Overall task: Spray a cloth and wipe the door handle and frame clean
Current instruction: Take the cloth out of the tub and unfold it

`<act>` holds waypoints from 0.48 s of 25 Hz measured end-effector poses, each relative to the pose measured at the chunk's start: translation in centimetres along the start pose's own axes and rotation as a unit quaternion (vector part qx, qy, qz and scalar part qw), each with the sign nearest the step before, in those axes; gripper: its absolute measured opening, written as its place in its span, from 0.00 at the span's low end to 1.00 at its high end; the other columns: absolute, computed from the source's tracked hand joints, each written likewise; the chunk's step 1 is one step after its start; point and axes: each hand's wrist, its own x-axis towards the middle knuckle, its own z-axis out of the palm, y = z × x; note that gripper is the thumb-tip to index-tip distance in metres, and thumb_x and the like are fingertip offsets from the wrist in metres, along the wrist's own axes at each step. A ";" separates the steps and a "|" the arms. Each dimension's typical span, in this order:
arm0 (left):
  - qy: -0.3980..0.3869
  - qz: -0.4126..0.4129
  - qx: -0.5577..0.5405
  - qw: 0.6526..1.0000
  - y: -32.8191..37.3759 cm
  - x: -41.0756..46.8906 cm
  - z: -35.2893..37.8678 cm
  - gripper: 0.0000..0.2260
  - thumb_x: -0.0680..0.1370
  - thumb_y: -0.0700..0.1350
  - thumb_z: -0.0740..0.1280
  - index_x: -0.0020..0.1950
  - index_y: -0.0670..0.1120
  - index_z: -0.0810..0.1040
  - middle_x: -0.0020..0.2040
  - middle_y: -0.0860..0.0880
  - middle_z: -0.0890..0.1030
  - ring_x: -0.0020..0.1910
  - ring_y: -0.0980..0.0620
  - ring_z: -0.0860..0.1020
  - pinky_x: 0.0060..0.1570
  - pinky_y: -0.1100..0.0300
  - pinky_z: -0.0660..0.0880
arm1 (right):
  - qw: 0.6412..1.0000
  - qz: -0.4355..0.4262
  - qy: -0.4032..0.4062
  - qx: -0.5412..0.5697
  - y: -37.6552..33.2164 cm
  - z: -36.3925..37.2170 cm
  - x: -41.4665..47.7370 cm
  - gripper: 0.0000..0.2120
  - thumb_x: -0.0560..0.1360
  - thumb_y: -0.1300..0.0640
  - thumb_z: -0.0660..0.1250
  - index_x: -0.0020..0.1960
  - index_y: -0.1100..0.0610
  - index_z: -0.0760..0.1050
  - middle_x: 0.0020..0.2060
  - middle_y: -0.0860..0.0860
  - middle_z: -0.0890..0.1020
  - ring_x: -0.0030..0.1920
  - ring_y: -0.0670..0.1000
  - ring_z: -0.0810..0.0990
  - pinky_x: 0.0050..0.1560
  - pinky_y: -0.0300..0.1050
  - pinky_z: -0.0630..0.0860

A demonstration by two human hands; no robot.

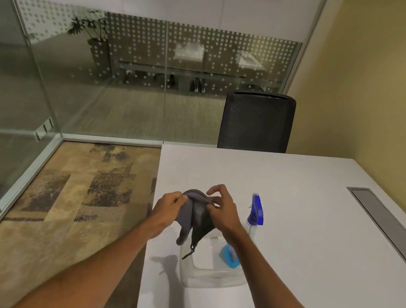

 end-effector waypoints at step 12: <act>-0.136 0.102 0.065 0.983 4.9 -0.7 -7.1 0.06 0.78 0.46 0.72 0.46 0.43 0.83 0.31 0.49 0.82 0.30 0.54 0.78 0.29 0.62 0.74 | 0.987 -0.045 -0.126 -0.090 -2.7 -3.4 1.5 0.08 0.68 0.52 0.76 0.43 0.51 0.79 0.43 0.48 0.81 0.47 0.50 0.80 0.40 0.31 0.77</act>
